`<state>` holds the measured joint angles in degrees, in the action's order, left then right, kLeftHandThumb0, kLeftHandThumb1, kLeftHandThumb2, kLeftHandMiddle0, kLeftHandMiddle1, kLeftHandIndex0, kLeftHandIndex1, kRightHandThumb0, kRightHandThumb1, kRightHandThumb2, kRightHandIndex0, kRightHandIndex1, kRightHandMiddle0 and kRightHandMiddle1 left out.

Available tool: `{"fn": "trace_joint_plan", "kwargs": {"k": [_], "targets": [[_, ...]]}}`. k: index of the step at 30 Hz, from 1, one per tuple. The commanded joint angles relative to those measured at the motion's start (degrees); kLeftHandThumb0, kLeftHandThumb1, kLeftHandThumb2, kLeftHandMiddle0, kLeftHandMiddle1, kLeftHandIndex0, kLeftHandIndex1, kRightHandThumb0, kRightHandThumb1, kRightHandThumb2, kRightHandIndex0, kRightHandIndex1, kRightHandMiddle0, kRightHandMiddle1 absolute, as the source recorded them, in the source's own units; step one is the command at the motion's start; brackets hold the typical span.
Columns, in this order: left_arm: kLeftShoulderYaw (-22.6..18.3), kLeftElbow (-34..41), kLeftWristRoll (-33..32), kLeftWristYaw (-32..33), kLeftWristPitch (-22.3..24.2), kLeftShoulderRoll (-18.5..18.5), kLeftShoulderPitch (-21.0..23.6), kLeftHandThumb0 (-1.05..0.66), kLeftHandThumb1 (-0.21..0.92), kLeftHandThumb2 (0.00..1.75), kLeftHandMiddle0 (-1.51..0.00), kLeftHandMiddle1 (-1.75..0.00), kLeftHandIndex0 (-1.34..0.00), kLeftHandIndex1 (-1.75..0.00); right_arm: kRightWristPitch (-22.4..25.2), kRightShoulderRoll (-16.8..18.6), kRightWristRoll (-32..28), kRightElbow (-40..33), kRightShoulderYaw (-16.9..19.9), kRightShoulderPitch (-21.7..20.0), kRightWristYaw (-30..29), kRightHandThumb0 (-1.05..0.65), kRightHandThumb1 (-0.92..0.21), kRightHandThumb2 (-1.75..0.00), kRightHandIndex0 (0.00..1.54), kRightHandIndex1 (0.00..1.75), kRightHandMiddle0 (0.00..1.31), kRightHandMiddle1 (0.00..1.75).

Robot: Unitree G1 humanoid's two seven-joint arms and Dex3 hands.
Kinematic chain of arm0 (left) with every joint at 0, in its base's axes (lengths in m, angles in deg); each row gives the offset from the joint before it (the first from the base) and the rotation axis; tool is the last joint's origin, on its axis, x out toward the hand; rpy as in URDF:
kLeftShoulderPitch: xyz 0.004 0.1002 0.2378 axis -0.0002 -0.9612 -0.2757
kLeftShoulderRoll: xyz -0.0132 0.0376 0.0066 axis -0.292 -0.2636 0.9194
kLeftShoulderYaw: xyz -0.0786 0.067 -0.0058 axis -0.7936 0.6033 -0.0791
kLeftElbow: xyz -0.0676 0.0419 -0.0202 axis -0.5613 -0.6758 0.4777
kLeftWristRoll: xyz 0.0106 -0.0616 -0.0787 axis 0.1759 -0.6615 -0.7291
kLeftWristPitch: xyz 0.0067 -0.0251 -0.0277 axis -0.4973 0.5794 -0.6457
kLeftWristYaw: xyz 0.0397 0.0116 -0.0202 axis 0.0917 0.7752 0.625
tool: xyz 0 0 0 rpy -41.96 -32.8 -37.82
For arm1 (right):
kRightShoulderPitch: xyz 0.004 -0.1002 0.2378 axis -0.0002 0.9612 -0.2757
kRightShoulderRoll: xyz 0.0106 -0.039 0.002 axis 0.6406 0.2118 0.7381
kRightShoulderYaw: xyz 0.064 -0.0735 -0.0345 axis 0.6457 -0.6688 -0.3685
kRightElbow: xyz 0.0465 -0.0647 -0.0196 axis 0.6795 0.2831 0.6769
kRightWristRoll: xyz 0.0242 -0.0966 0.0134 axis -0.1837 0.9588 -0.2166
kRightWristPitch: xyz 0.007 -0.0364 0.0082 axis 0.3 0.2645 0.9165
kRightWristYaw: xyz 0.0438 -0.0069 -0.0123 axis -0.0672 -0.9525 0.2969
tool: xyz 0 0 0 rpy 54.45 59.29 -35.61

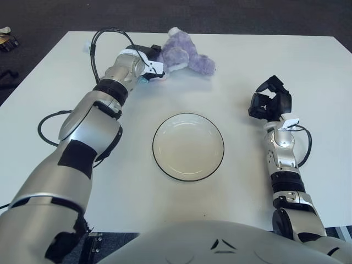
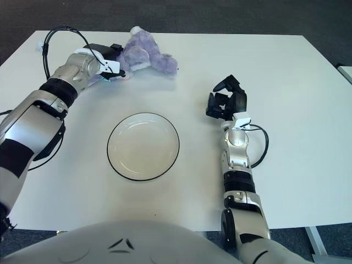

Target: Put the doll into the plate.

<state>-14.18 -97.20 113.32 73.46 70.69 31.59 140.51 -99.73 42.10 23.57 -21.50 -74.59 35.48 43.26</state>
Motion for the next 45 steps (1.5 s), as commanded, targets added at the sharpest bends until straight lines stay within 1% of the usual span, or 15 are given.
{"fn": "trace_joint_plan", "kwargs": {"k": [1,7,11,15,19,23,25,34,45], "targets": [[1.0,-2.0,1.0,3.5,1.4,1.0,-1.6,-1.05,0.92,0.77,-0.34,-1.75,0.00,-0.47,0.5,1.9,-0.5,1.4,-0.1,3.7,0.0,-0.47,-0.35,-1.28,1.35,1.75,0.58,1.75],[1.0,-4.6,0.8,8.9,3.4,2.5,-2.4,-1.05,0.92,0.63,-0.29,-1.75,0.00,-0.52,0.4,1.9,-0.9,1.4,-0.2,3.7,0.4,-0.47,-0.35,-1.27,1.36,1.75,0.58,1.75],[1.2,-5.6,0.7,10.2,3.9,3.0,-2.4,-1.05,0.92,0.57,-0.23,-1.75,0.00,-0.54,0.4,1.9,-1.0,1.4,-0.1,3.7,0.6,-0.47,-0.36,-1.27,1.36,1.75,0.58,1.75],[1.4,-6.3,0.6,11.1,4.3,3.5,-2.4,-1.05,0.92,0.54,-0.20,-1.75,0.00,-0.55,0.4,1.9,-1.1,1.3,-0.1,3.7,0.7,-0.47,-0.36,-1.26,1.36,1.75,0.57,1.75],[1.4,-7.1,0.4,11.8,5.1,4.1,-2.5,-1.05,0.92,0.50,-0.10,-1.75,0.00,-0.50,0.6,1.9,-1.1,1.0,-0.1,3.9,0.8,-0.47,-0.36,-1.27,1.36,1.75,0.58,1.75],[1.0,-7.6,-0.1,12.2,6.0,4.9,-2.6,-1.05,0.92,0.49,-0.03,-1.75,0.00,-0.47,0.2,1.8,-1.1,1.3,-0.1,3.9,1.1,-0.47,-0.36,-1.27,1.36,1.75,0.58,1.75],[0.8,-7.8,-0.4,12.7,6.8,5.4,-2.7,-1.05,0.92,0.49,-0.01,-1.75,0.00,-0.46,0.1,1.8,-1.2,1.4,-0.1,3.9,1.2,-0.47,-0.35,-1.27,1.36,1.75,0.58,1.75],[0.7,-8.4,-0.8,16.8,10.3,7.4,-3.6,-1.05,0.92,0.44,-0.04,-1.75,0.00,-0.35,-0.1,2.1,-1.9,1.3,0.0,4.0,2.0,-0.47,-0.35,-1.28,1.37,1.75,0.58,1.75],[0.6,-8.9,-1.0,20.8,13.5,9.0,-4.6,-1.05,0.89,0.40,0.00,-1.75,0.00,-0.27,0.1,2.3,-1.9,1.1,0.2,4.0,1.9,-0.47,-0.35,-1.28,1.37,1.75,0.58,1.75]]}}
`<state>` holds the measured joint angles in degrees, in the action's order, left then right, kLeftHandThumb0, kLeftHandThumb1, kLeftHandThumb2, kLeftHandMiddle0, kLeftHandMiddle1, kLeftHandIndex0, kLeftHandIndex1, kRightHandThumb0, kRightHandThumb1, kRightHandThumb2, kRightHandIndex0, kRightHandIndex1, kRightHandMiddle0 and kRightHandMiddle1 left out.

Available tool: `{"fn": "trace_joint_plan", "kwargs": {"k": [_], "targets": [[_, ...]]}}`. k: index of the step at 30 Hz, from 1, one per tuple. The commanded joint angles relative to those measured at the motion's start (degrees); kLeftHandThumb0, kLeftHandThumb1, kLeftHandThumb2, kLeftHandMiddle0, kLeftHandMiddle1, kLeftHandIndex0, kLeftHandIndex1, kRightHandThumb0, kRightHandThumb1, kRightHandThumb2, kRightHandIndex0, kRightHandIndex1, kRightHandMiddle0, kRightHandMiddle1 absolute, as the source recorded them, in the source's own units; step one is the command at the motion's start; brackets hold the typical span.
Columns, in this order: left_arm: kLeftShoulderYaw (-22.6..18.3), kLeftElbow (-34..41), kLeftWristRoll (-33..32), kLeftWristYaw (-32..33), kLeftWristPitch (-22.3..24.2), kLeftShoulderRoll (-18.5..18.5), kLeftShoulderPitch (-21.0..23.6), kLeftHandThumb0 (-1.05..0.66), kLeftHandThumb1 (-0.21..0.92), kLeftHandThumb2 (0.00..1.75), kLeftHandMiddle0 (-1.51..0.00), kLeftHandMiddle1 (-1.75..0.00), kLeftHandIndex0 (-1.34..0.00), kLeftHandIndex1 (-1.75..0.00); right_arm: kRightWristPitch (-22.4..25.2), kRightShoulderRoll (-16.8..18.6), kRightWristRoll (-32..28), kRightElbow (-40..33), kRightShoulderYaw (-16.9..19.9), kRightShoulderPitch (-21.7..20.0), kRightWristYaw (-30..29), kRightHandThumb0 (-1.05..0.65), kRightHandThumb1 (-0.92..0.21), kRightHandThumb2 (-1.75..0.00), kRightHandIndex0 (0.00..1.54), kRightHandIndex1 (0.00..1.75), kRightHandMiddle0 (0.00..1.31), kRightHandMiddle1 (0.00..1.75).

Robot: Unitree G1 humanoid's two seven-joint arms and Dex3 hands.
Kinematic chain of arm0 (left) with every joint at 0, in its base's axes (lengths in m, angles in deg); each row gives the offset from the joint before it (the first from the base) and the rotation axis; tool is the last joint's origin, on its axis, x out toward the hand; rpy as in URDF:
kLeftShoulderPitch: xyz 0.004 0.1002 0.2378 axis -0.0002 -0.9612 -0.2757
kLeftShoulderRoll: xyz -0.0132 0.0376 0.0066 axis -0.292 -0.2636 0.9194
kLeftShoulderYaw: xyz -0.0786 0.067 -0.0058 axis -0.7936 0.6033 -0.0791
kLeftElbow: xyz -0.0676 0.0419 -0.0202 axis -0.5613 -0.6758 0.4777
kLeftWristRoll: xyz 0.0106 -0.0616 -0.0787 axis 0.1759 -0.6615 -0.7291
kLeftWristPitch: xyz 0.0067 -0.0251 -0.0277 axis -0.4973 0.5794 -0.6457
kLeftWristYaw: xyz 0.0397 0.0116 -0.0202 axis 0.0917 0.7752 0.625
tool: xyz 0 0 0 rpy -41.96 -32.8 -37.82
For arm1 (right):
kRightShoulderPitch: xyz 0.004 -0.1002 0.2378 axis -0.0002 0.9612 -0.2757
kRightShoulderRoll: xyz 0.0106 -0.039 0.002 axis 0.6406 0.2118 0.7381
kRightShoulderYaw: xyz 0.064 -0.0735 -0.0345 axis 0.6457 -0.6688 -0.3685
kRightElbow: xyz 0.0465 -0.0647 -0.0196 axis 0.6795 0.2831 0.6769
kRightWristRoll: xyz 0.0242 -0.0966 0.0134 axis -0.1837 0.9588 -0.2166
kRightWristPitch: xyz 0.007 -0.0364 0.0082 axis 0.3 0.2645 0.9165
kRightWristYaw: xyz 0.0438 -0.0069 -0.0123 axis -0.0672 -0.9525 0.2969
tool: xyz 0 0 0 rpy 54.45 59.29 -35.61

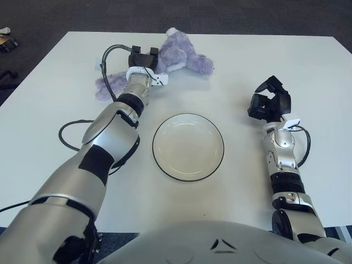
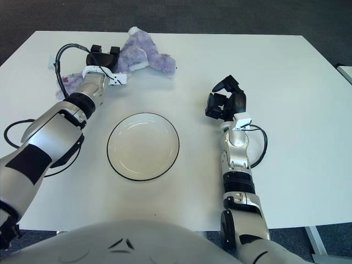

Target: Put the doll into the plate.

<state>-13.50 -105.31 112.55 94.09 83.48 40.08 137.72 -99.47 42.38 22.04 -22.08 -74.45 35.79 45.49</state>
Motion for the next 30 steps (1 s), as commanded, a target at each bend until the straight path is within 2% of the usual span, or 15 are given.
{"fn": "trace_joint_plan", "kwargs": {"k": [1,10,14,16,20,30], "targets": [[-0.1,-0.9,-0.2,0.2,0.8,0.5,-1.8,-1.05,0.88,0.40,0.00,-1.75,0.00,-0.26,-0.1,2.0,-0.3,1.7,0.0,3.7,-0.4,-0.47,-0.35,-1.28,1.37,1.75,0.59,1.75],[-0.2,-1.2,-0.3,1.7,1.1,0.9,-2.6,-1.05,0.83,0.39,0.00,-1.75,0.00,-0.24,0.4,1.9,-0.3,1.5,-0.1,3.7,-0.3,-0.47,-0.34,-1.29,1.37,1.75,0.59,1.75],[-0.5,-1.4,-0.6,2.2,1.1,1.2,-3.0,-0.98,0.71,0.54,-0.02,-1.75,0.00,-0.29,0.4,1.8,0.0,1.4,-0.1,3.8,-0.5,-0.47,-0.34,-1.29,1.36,1.75,0.59,1.75],[-0.7,-1.5,-0.8,2.3,1.0,1.4,-3.2,-0.85,0.56,0.72,-0.07,-1.75,0.00,-0.35,0.4,1.8,0.0,1.3,-0.1,3.8,-0.4,-0.47,-0.34,-1.29,1.36,1.75,0.60,1.75],[-1.6,-1.9,-1.7,1.9,0.4,1.6,-3.6,-0.72,0.42,0.88,-0.14,-1.75,0.00,-0.48,0.7,1.9,-0.6,1.1,0.0,3.9,0.0,-0.47,-0.35,-1.28,1.36,1.75,0.59,1.75],[-4.9,-2.1,-5.0,0.5,-0.8,2.1,-4.0,-0.49,0.22,1.10,-0.35,-1.75,0.00,-0.87,1.6,1.9,-0.5,0.4,0.0,4.1,-0.2,-0.47,-0.35,-1.27,1.36,1.75,0.58,1.75]]}}
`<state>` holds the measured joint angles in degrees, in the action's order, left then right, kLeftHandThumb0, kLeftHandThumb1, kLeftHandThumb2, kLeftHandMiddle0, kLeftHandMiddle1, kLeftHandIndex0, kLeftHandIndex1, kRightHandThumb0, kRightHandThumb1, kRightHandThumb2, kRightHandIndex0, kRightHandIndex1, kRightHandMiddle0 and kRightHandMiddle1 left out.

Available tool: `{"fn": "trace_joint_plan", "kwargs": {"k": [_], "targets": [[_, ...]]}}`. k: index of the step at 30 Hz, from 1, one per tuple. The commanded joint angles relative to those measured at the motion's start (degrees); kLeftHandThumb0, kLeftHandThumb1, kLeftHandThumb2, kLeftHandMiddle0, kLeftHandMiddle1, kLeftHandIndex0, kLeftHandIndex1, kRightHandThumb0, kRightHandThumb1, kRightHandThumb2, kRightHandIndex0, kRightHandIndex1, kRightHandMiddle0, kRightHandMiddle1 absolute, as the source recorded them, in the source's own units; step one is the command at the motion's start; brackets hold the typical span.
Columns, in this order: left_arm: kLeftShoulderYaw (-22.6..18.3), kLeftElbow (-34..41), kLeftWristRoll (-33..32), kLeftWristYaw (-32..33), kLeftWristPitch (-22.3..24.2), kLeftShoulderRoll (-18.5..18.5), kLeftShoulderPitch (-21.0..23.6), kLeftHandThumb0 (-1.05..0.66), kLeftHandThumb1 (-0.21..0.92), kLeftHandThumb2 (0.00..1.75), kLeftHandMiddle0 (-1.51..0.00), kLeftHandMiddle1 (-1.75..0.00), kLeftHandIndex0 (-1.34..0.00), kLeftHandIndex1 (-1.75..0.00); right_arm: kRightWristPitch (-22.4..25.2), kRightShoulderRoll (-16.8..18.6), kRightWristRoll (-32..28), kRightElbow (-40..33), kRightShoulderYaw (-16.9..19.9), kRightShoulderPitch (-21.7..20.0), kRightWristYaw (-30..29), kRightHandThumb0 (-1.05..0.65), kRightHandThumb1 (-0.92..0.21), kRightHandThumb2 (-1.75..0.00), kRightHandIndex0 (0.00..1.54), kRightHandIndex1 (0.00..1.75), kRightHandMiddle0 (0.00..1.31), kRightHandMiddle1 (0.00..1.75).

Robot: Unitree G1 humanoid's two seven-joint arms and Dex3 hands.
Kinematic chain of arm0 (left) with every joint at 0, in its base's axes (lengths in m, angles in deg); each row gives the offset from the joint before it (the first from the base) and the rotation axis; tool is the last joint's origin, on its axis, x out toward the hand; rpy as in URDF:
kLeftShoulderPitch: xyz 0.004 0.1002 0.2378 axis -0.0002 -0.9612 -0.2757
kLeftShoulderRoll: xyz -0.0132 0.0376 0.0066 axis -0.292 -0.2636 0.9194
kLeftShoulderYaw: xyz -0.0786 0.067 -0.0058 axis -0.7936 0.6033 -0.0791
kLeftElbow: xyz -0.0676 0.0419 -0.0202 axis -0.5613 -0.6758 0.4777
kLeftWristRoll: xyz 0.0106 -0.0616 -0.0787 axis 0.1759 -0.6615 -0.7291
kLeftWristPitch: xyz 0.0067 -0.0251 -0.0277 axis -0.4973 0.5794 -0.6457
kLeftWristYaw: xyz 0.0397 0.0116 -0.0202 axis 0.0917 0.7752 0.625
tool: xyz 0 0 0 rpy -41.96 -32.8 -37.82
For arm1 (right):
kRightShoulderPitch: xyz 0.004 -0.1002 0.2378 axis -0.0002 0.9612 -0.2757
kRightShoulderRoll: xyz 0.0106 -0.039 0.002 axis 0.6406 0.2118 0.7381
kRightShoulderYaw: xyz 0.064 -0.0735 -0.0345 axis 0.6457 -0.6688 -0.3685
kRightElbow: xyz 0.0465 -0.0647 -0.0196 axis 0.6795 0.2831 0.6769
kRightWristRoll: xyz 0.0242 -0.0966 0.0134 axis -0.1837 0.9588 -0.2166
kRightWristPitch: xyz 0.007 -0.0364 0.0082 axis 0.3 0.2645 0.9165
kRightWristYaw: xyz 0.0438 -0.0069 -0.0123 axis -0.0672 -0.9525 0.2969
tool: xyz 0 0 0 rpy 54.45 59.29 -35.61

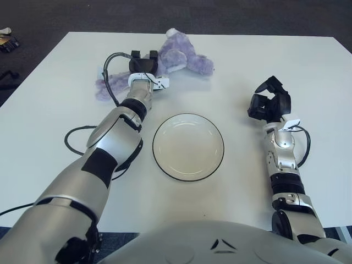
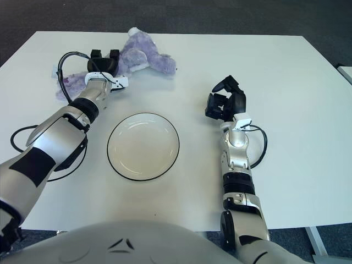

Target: Put the doll into the plate.

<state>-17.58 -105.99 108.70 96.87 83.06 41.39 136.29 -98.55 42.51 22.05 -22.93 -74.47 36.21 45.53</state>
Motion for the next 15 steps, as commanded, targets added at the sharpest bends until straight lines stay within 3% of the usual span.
{"fn": "trace_joint_plan", "kwargs": {"k": [1,3,5,8,15], "targets": [[-1.2,-1.4,-1.5,-2.2,-0.6,1.0,-2.8,-0.47,0.20,1.12,-0.38,-1.75,0.00,-0.91,0.7,1.8,-0.5,1.2,0.0,3.7,-0.2,-0.47,-0.35,-1.27,1.36,1.75,0.58,1.75],[-1.9,-1.2,-2.2,-2.0,-0.9,1.2,-3.0,-0.01,0.25,1.17,-0.52,-1.69,0.00,-0.98,0.7,1.7,-0.5,1.1,0.0,3.7,-0.1,-0.47,-0.35,-1.27,1.36,1.75,0.58,1.75],[-2.6,-1.2,-2.8,-1.9,-1.4,1.2,-3.2,0.27,0.28,1.20,-0.63,-1.63,0.00,-1.06,0.7,1.7,-0.7,1.1,0.0,3.7,0.1,-0.47,-0.35,-1.27,1.36,1.75,0.58,1.75],[-3.2,-1.1,-3.3,-1.8,-1.9,1.2,-3.3,0.41,0.28,1.22,-0.70,-1.58,0.00,-1.13,0.8,1.7,-1.0,1.1,0.0,3.7,0.5,-0.47,-0.36,-1.27,1.36,1.75,0.58,1.75],[-3.8,-1.1,-3.7,-2.2,-2.9,1.2,-3.6,0.48,0.25,1.24,-0.76,-1.54,0.00,-1.33,0.9,1.8,-1.5,1.0,0.2,3.7,1.0,-0.47,-0.36,-1.27,1.36,1.75,0.58,1.75]]}}
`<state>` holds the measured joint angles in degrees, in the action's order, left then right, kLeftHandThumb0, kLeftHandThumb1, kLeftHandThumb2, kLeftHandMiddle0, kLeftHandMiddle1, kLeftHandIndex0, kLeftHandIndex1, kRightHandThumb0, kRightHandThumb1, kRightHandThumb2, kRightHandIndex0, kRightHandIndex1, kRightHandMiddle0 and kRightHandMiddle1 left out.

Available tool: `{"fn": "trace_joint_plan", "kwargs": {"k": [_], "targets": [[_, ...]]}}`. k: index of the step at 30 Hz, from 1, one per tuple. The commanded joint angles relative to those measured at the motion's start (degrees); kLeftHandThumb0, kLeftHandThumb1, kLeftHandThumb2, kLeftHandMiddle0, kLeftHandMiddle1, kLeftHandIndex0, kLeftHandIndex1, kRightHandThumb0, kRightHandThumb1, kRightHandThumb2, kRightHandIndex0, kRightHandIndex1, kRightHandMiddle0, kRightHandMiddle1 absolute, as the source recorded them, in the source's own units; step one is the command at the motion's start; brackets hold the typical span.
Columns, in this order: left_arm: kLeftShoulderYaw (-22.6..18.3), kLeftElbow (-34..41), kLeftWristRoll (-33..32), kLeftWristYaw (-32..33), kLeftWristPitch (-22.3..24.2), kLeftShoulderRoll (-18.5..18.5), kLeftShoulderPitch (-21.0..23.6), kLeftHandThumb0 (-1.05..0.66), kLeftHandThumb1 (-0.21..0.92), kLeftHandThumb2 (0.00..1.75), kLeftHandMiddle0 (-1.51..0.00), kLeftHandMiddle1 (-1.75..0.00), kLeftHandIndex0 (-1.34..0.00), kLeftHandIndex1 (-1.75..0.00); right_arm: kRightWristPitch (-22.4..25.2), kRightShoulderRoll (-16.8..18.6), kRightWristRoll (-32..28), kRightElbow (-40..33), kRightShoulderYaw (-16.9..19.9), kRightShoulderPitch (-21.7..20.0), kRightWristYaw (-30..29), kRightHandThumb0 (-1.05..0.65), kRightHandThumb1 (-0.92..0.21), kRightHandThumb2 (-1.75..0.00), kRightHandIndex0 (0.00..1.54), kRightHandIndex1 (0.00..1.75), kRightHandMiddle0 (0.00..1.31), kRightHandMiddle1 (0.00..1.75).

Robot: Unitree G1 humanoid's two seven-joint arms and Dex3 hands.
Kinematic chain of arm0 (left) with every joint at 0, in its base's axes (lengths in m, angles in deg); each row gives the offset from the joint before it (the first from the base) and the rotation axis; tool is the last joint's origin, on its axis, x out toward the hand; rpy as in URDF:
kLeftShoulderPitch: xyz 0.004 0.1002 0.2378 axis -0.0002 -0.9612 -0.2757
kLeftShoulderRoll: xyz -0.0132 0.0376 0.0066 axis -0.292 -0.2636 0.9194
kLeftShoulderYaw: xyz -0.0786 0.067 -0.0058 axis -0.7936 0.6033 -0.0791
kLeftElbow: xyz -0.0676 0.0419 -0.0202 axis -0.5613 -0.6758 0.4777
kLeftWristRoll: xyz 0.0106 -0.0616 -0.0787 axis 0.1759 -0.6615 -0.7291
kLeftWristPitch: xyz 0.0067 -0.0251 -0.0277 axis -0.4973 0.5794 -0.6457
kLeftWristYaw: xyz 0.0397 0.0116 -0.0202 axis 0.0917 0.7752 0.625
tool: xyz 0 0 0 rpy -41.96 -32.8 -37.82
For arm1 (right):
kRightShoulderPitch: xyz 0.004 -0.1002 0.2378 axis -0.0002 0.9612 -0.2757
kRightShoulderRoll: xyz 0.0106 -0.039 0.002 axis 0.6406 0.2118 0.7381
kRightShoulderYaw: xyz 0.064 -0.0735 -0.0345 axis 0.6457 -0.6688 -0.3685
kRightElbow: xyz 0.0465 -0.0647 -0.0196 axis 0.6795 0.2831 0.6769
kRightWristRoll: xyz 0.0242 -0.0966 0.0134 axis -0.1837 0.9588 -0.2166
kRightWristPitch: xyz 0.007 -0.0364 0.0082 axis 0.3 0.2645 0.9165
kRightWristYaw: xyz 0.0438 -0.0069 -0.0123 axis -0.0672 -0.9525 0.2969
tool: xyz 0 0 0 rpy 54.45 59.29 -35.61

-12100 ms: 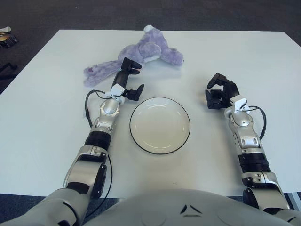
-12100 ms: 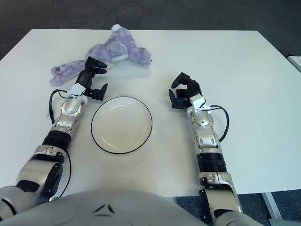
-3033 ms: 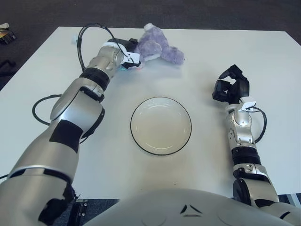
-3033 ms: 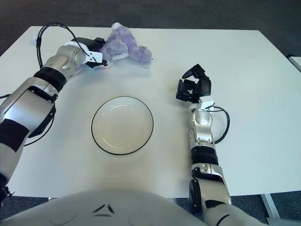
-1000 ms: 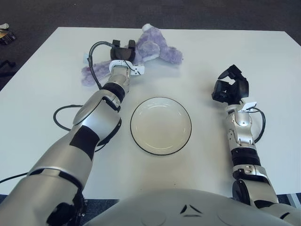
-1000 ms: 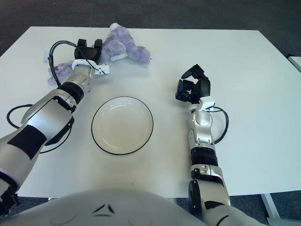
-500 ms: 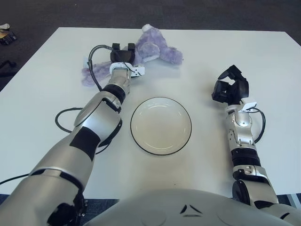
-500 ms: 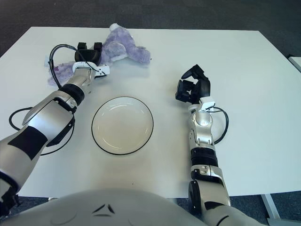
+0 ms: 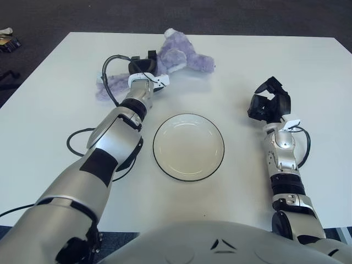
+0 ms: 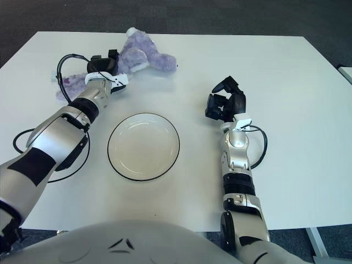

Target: Put the doll into the plate.

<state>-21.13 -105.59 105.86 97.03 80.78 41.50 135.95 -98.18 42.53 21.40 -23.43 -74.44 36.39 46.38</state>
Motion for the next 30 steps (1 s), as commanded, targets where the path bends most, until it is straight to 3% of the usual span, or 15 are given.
{"fn": "trace_joint_plan", "kwargs": {"k": [1,9,13,14,16,19,30], "targets": [[-0.3,-1.4,-0.9,-2.5,-0.9,1.0,-3.3,0.48,0.25,1.24,-0.76,-1.54,0.00,-1.34,0.6,1.8,-0.9,1.5,0.1,3.5,0.2,-0.47,-0.36,-1.27,1.36,1.75,0.58,1.75],[-0.6,-1.2,-0.8,-3.3,-2.8,0.7,-3.5,0.49,0.24,1.25,-0.77,-1.53,0.00,-1.68,1.3,1.8,-0.9,1.1,0.0,3.6,-0.1,-0.47,-0.36,-1.27,1.36,1.75,0.58,1.75],[-1.2,-1.1,-1.2,-4.2,-3.4,0.5,-3.5,0.48,0.26,1.23,-0.75,-1.54,-0.15,-1.73,1.7,1.8,-0.6,0.9,-0.1,3.7,-0.4,-0.47,-0.35,-1.28,1.36,1.75,0.59,1.75],[-1.4,-1.1,-1.4,-4.4,-3.5,0.5,-3.5,0.31,0.26,1.24,-0.79,-1.45,-0.26,-1.74,1.7,1.7,-0.5,0.9,-0.1,3.7,-0.4,-0.47,-0.35,-1.28,1.36,1.75,0.59,1.75],[-1.8,-1.1,-1.8,-4.9,-3.5,0.5,-3.4,0.15,0.25,1.25,-0.83,-1.38,-0.35,-1.74,1.8,1.7,-0.4,0.8,-0.2,3.7,-0.5,-0.47,-0.34,-1.29,1.36,1.75,0.59,1.75],[-3.5,-1.0,-3.5,-6.2,-2.9,0.6,-3.2,0.05,0.20,1.29,-0.90,-1.27,-0.48,-1.74,1.8,1.6,-0.1,0.8,-0.3,3.7,-0.6,-0.47,-0.34,-1.29,1.36,1.75,0.60,1.75],[-6.9,-0.6,-6.8,-6.2,-3.5,0.7,-3.6,0.00,0.00,1.49,-1.00,-1.19,-0.74,-1.75,2.4,1.2,0.5,0.5,-0.5,3.8,-0.7,-0.48,-0.33,-1.30,1.34,1.75,0.60,1.75]]}}
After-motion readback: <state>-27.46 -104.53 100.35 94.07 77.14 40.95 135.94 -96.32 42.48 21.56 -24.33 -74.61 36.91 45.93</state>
